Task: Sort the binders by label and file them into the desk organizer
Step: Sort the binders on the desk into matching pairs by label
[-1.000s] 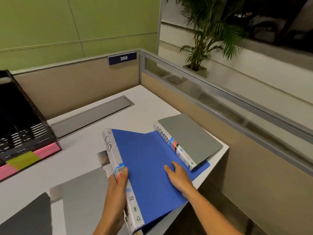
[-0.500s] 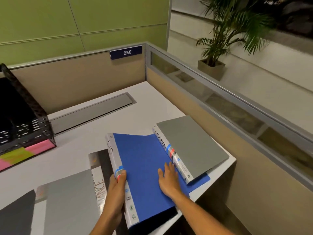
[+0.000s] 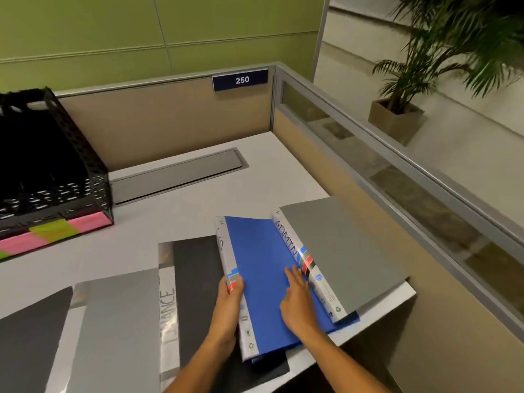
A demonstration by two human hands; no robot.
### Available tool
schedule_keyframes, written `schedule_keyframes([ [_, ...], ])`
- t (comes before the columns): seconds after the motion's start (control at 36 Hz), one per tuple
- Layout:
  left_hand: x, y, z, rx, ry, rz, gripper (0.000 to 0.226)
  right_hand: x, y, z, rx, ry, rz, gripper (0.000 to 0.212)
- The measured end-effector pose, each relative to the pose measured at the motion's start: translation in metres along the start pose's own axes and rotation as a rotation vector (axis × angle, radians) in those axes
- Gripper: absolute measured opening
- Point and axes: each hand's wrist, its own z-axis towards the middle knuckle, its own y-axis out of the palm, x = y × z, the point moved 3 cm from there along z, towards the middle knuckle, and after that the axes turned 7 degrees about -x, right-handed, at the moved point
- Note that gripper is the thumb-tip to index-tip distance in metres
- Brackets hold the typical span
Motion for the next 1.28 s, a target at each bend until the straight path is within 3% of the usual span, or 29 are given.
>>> schedule_keyframes([
  [0.31, 0.002, 0.02, 0.008, 0.065, -0.152, -0.169, 0.049, -0.003, -0.011, -0.002, 0.037, -0.04, 0.143, 0.051],
  [0.44, 0.007, 0.023, 0.006, -0.057, -0.264, -0.196, 0.041, 0.0, -0.014, -0.004, 0.038, -0.062, 0.181, 0.052],
  [0.58, 0.014, 0.016, 0.004, -0.052, -0.224, -0.196, 0.045, 0.0, -0.018, -0.005, 0.047, -0.089, 0.196, 0.054],
  [0.94, 0.027, -0.041, -0.026, 0.18, -0.088, 0.011, 0.051, 0.001, -0.003, 0.002, -0.045, -0.1, 0.14, 0.07],
  [1.06, 0.032, -0.056, -0.036, 0.131, -0.086, -0.006, 0.048, -0.007, 0.005, 0.007, -0.051, -0.076, 0.137, 0.075],
  [1.17, 0.03, -0.066, -0.042, 0.047, -0.076, -0.024, 0.068, -0.014, 0.012, 0.007, -0.048, -0.082, 0.118, 0.087],
  [1.28, 0.022, -0.071, -0.046, 0.013, -0.068, 0.062, 0.069, -0.014, 0.02, 0.005, -0.076, -0.061, 0.033, 0.094],
])
